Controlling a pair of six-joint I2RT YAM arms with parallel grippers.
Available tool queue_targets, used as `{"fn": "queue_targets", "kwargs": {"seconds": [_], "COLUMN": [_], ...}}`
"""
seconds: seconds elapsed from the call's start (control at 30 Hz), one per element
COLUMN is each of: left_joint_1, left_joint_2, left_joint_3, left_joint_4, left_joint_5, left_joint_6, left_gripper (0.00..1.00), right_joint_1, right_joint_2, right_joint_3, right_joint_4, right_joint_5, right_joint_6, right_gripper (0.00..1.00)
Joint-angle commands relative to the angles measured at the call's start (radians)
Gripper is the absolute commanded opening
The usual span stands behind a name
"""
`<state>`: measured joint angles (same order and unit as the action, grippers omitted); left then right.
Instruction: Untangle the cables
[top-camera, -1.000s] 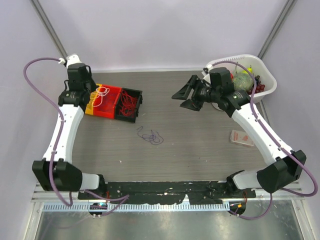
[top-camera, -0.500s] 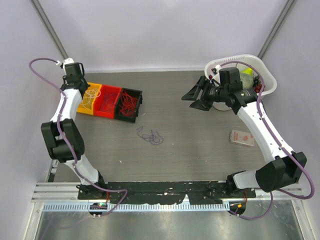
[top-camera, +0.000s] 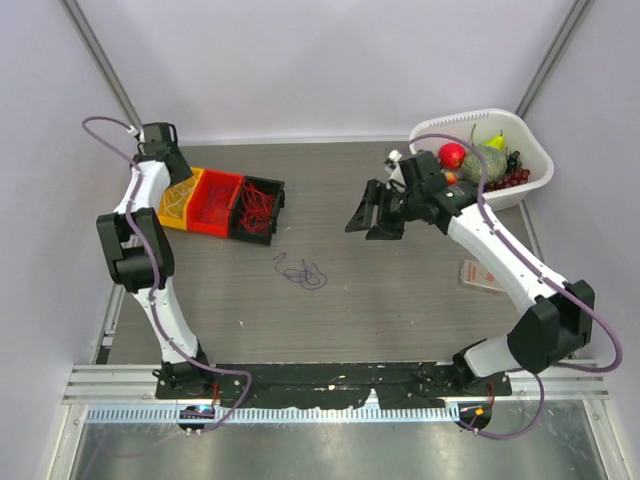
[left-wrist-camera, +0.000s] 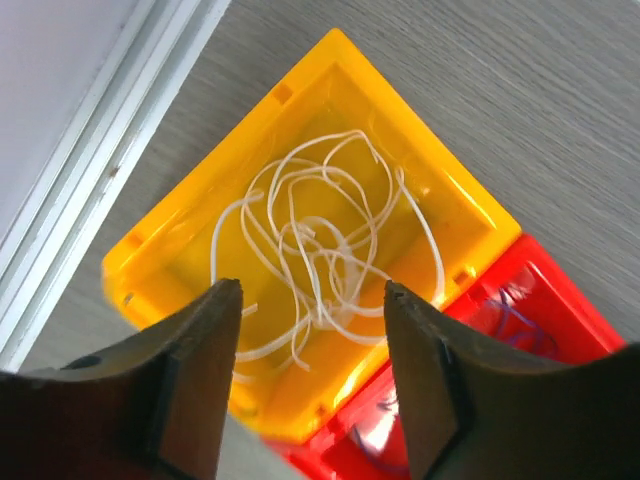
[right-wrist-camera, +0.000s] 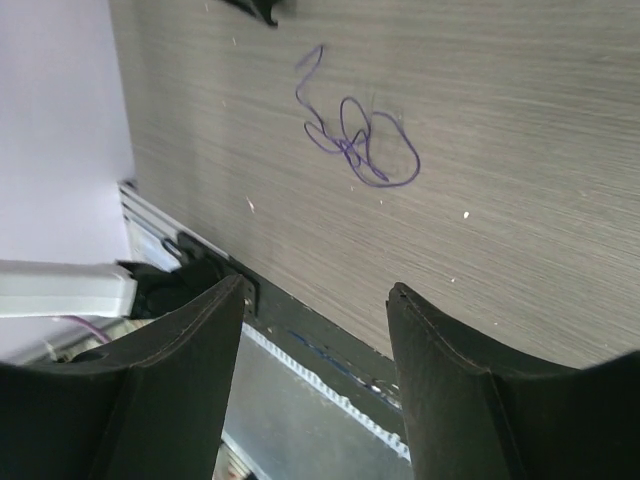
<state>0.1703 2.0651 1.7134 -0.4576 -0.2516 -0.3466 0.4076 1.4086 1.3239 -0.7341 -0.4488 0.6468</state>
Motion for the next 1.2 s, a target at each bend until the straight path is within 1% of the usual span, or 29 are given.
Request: {"fn": "queue_targets", "kwargs": {"seconds": [0.0,0.03,0.07,0.1,0.13,0.2,0.23,0.27,0.33,0.37,0.43,0.5,0.57,0.63,0.67,0.7,0.73,0.8,0.83,0.87,0.9,0.93,1.0,1.1,1.13,1.17], "left_joint_1": [-0.006,-0.011,-0.018,-0.028,-0.047,-0.122,-0.161,-0.225,-0.308,-0.336,-0.367,-0.396,-0.417,-0.442,-0.446,-0.451,-0.453,-0.468,-0.485,-0.506,-0.532,-0.552,-0.597,-0.637,-0.646,-0.655], "left_joint_2": [-0.241,-0.297,-0.347,-0.405,-0.463,-0.581,-0.624,-0.670,-0.755,-0.802,-0.891,-0.977,-1.066,-1.144,-1.163,-1.168,-1.156,-1.107,-1.074,-1.047,-1.010,-0.975,-0.858,-0.702,-0.663,-0.622], "left_joint_3": [-0.029,-0.067,-0.102,-0.141,-0.182,-0.266,-0.305,-0.354,-0.425,-0.470,-0.561,-0.651,-0.740,-0.842,-0.879,-0.921,-0.940,-0.945,-0.937,-0.925,-0.910,-0.893,-0.845,-0.756,-0.730,-0.709], "left_joint_4": [-0.117,-0.128,-0.139,-0.154,-0.168,-0.181,-0.194,-0.211,-0.240,-0.243,-0.219,-0.199,-0.162,-0.094,-0.072,-0.056,-0.052,-0.061,-0.061,-0.072,-0.075,-0.073,-0.076,-0.101,-0.108,-0.115], "left_joint_5": [-0.043,-0.032,-0.023,-0.017,-0.011,-0.003,-0.006,-0.005,0.035,0.076,0.246,0.377,0.461,0.526,0.547,0.564,0.587,0.597,0.582,0.548,0.493,0.438,0.361,0.283,0.270,0.226], "left_joint_6": [-0.109,-0.132,-0.150,-0.169,-0.176,-0.157,-0.140,-0.123,-0.089,-0.088,-0.100,-0.146,-0.207,-0.253,-0.276,-0.308,-0.325,-0.342,-0.342,-0.336,-0.330,-0.322,-0.298,-0.266,-0.256,-0.243], "left_gripper": [0.66,0.70,0.81,0.86,0.87,0.87,0.85,0.82,0.78,0.75,0.64,0.59,0.59,0.63,0.66,0.68,0.68,0.68,0.67,0.66,0.65,0.64,0.60,0.57,0.57,0.57], "right_joint_1": [0.124,0.138,0.170,0.187,0.215,0.267,0.293,0.309,0.335,0.339,0.339,0.342,0.344,0.344,0.344,0.343,0.344,0.344,0.343,0.343,0.344,0.344,0.344,0.353,0.353,0.350], "right_joint_2": [0.065,0.081,0.107,0.118,0.140,0.176,0.203,0.216,0.265,0.303,0.351,0.389,0.427,0.464,0.487,0.495,0.507,0.500,0.492,0.483,0.480,0.477,0.484,0.458,0.448,0.428], "right_joint_3": [-0.021,-0.029,-0.043,-0.052,-0.066,-0.084,-0.087,-0.100,-0.097,-0.094,-0.080,-0.058,-0.023,0.015,0.027,0.056,0.067,0.072,0.058,0.051,0.041,0.041,0.047,0.049,0.032,0.029], "right_joint_4": [0.035,0.054,0.070,0.103,0.116,0.153,0.179,0.209,0.231,0.239,0.268,0.298,0.318,0.322,0.311,0.299,0.256,0.237,0.237,0.237,0.239,0.237,0.234,0.257,0.268,0.274], "right_joint_5": [0.056,0.061,0.059,0.058,0.068,0.097,0.110,0.113,0.142,0.162,0.183,0.193,0.199,0.206,0.231,0.248,0.303,0.356,0.375,0.424,0.446,0.499,0.524,0.464,0.464,0.464], "right_joint_6": [-0.091,-0.102,-0.107,-0.111,-0.116,-0.130,-0.139,-0.159,-0.173,-0.174,-0.176,-0.179,-0.174,-0.171,-0.170,-0.159,-0.148,-0.122,-0.099,-0.087,-0.073,-0.073,-0.070,-0.087,-0.087,-0.087], "right_gripper": [0.64,0.64,0.64,0.64,0.64,0.64,0.64,0.64,0.64,0.64,0.64,0.61,0.56,0.50,0.49,0.49,0.49,0.48,0.46,0.44,0.41,0.38,0.38,0.38,0.40,0.41]}}
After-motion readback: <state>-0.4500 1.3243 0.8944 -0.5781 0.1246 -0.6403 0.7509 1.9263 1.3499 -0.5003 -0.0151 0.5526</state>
